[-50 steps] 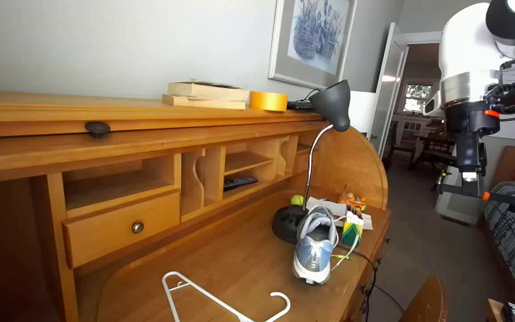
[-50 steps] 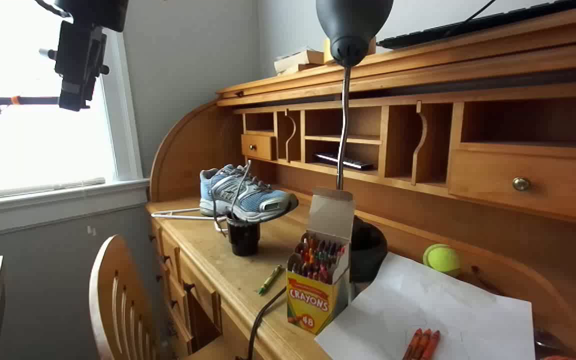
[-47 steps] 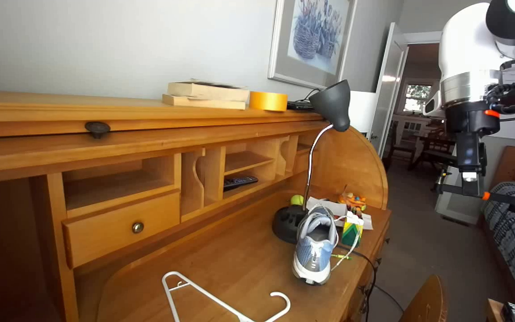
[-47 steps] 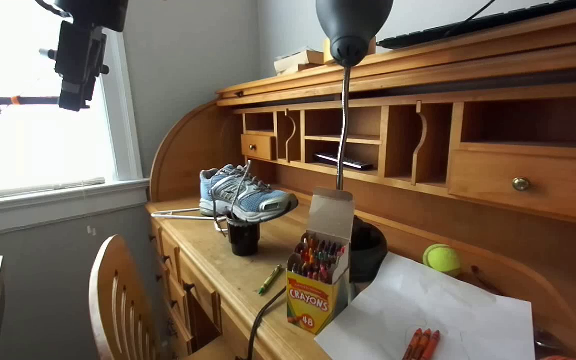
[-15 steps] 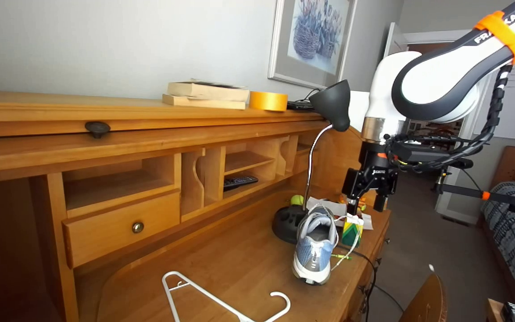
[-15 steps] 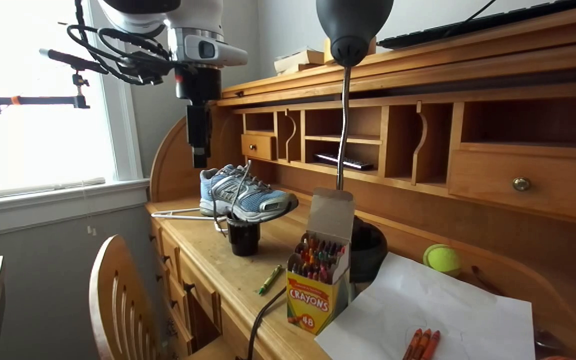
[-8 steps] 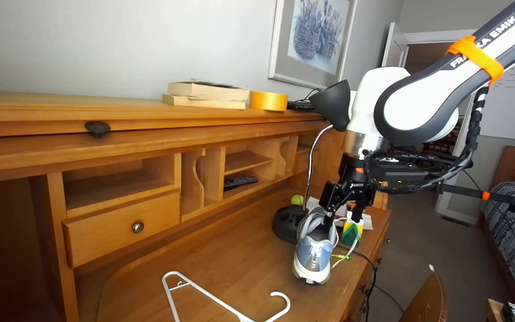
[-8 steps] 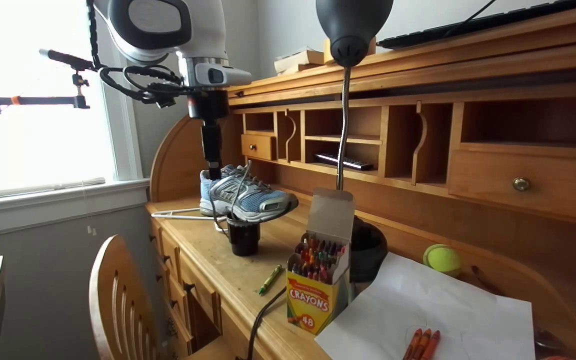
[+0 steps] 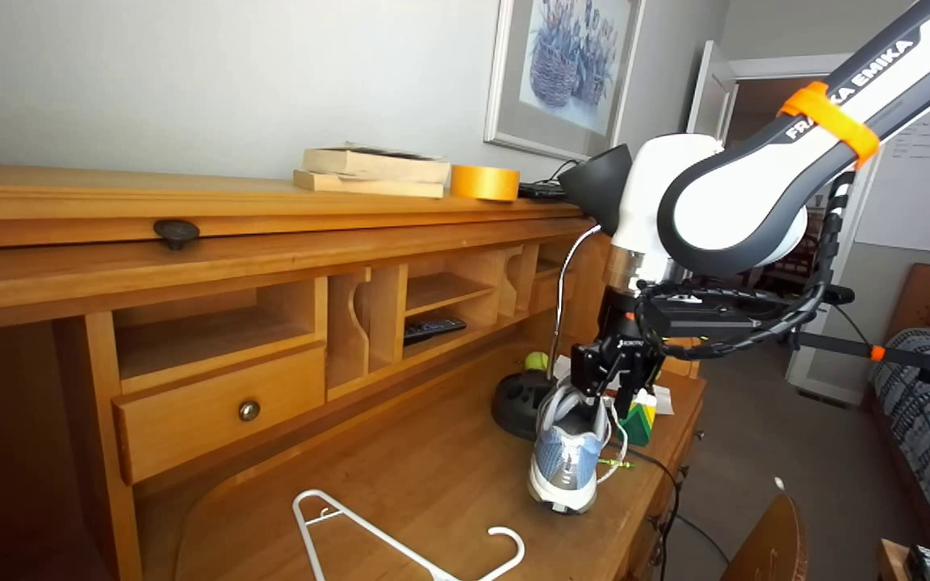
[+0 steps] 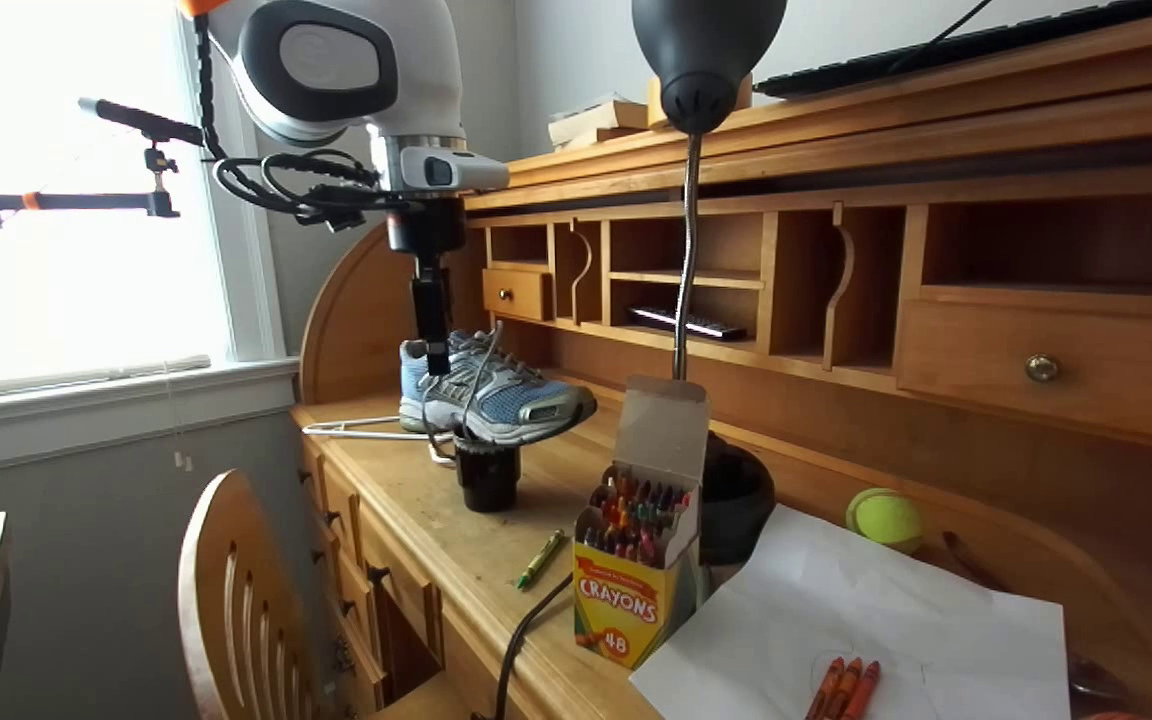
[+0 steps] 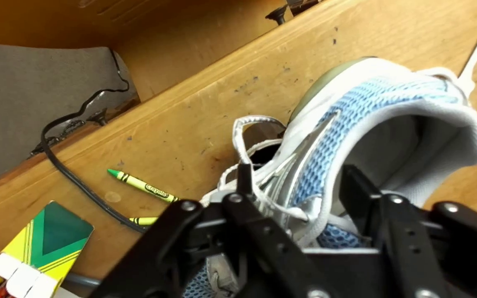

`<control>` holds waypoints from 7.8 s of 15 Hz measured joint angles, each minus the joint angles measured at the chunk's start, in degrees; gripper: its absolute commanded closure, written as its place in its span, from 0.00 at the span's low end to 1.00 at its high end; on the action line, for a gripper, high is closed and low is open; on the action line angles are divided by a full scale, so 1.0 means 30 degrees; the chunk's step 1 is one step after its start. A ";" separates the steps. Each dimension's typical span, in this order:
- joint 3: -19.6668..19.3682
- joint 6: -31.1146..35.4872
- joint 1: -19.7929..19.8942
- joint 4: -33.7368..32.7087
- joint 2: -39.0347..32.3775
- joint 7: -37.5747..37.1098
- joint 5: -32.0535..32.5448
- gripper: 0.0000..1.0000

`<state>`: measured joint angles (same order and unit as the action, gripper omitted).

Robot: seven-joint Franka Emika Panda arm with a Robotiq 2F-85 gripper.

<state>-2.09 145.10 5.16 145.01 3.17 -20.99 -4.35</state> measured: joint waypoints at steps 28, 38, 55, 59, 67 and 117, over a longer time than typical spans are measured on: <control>0.1776 0.0947 -0.2161 -0.2785 -0.0421 0.1039 0.0035 0.98; 0.1219 0.1109 -0.1980 -0.4739 -0.4180 0.5063 -0.0542 0.98; 0.0720 0.0631 -0.0719 -0.5875 -0.3935 0.6006 -0.2818 0.00; -0.0023 -0.1357 -0.0010 -0.3836 -0.1697 0.7789 -0.3071 0.00; -0.1978 -0.3136 0.0872 -0.0542 -0.0030 1.2535 -0.1072 0.00; 0.2769 0.8226 0.7734 -0.2125 -0.9611 2.3575 -0.3196 0.78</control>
<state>6.22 169.77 28.36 138.64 -25.67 49.73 -13.94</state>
